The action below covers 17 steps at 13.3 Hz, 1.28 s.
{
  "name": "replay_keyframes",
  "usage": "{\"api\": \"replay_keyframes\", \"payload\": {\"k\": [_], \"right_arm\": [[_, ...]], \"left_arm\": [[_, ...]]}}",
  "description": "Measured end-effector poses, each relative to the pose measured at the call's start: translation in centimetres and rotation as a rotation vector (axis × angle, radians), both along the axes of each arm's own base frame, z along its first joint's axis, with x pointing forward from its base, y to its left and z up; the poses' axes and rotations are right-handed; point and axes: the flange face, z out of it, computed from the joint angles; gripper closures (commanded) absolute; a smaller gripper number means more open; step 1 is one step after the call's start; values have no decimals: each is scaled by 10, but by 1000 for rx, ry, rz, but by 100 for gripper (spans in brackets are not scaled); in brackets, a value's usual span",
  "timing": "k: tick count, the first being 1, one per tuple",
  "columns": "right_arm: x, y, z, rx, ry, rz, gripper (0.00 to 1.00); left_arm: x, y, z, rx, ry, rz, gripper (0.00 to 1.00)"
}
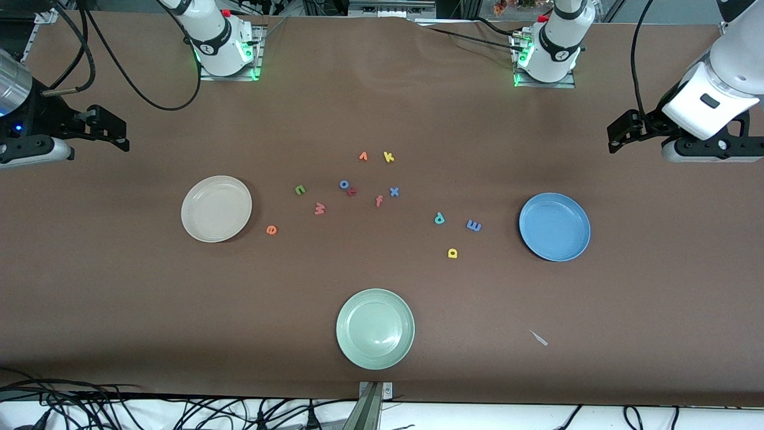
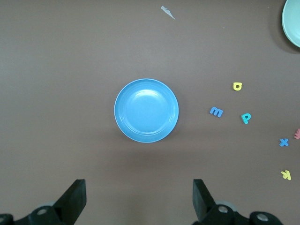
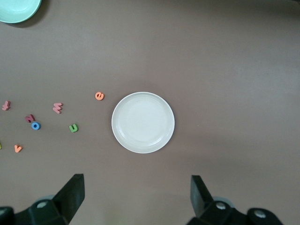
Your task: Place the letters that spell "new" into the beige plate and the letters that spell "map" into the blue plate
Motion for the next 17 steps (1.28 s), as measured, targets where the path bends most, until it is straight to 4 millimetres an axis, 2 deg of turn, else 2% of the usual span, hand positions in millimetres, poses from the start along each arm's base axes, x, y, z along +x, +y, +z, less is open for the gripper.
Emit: {"api": "replay_keyframes", "payload": {"k": [10,17], "right_arm": [[0,0,0,0,-1,0,0],[1,-3,-1,-13,2,-4,0]], "left_arm": [[0,-2,-1,0,1,-4,0],[3,-15,-15,5,36,-26,0]]}}
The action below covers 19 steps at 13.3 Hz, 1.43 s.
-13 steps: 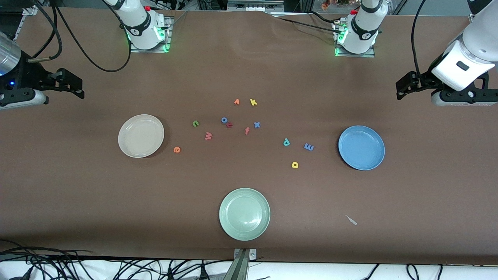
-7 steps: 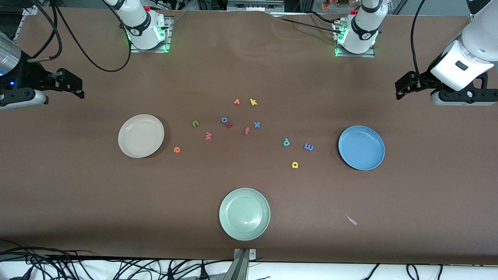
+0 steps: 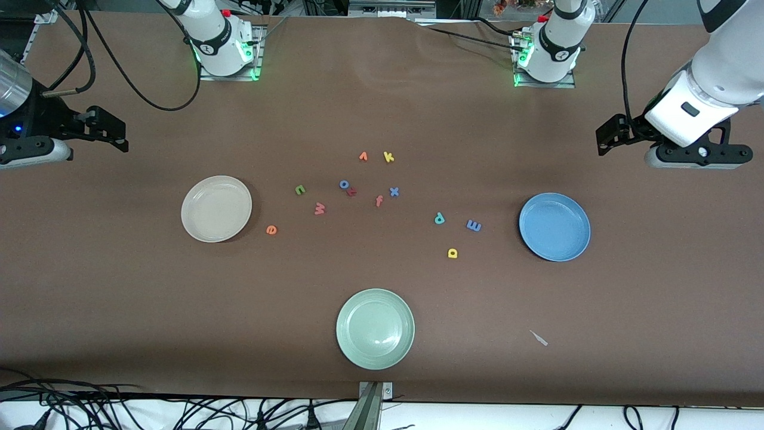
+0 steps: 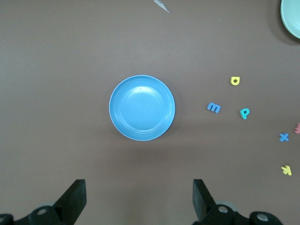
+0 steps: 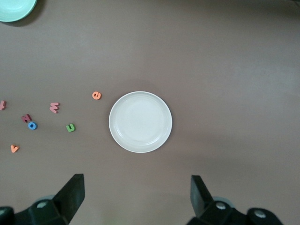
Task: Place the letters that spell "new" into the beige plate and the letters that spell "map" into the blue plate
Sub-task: 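Reach the left gripper to the blue m while the right gripper reaches the e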
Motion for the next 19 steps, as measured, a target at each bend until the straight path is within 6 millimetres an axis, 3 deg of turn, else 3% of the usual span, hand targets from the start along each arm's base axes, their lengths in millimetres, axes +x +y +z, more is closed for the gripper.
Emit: {"api": "replay_keyframes", "payload": {"k": [3,6,9,12,16,18,19], "right_arm": [[0,-2,-2,-1,7,-2,0],[2,3,-6,0,15,24,0],[9,26,-25,-1,45,61,0],[23,57,-61,-2,80,60,0],[45,101,-111,12,61,41,0],[50,115,-151,20,45,20,0],[50,120,-176,26,29,5,0]], "left_arm": [[-2,-15,-20,-11,84,-23,0],[13,-42,-71,-17,163,-55,0],[42,-53,-130,-70,176,-11,0],[63,-75,-188,-112,181,156,0],[64,-140,-262,-54,190,422,0],[58,-170,-300,-17,198,561,0],[58,-175,-319,-6,200,618,0]]}}
